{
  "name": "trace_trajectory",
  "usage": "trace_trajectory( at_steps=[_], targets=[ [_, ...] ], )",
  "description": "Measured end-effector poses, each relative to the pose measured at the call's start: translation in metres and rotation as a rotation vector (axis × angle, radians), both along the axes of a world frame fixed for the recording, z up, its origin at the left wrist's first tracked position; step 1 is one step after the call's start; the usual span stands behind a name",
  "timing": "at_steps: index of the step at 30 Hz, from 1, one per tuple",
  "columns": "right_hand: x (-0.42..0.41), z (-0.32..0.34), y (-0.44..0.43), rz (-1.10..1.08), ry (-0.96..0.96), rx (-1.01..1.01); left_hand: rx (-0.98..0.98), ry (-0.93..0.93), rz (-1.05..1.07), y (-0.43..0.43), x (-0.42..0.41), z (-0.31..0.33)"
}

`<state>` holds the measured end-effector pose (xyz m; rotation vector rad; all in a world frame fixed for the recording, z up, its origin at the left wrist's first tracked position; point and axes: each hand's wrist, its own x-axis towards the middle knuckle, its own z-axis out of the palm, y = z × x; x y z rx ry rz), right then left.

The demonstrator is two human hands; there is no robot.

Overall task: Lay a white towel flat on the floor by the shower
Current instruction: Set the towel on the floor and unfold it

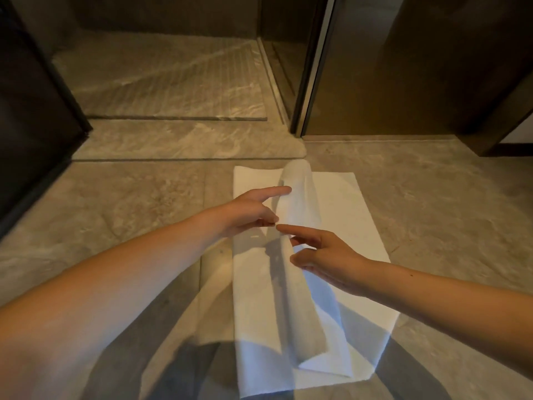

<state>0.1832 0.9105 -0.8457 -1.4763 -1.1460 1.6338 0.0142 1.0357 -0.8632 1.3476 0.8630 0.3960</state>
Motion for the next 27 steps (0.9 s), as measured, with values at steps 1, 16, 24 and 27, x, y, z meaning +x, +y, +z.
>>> trace_trajectory(
  at_steps=[1, 16, 24, 27],
  targets=[
    [-0.010, 0.003, 0.002, 0.021, 0.010, 0.004, 0.000, -0.006, 0.008, 0.000, -0.012, 0.004],
    [-0.191, 0.033, 0.029, 0.295, 0.210, 0.030, -0.074, -0.178, 0.322, -0.027, -0.216, 0.046],
    [-0.275, 0.034, 0.036, 0.417, 0.216, 0.047, -0.080, -0.171, 0.454, -0.038, -0.307, 0.053],
    [-0.299, 0.023, 0.036, 0.429, 0.154, 0.059, -0.090, -0.109, 0.542, -0.042, -0.328, 0.043]
  ],
)
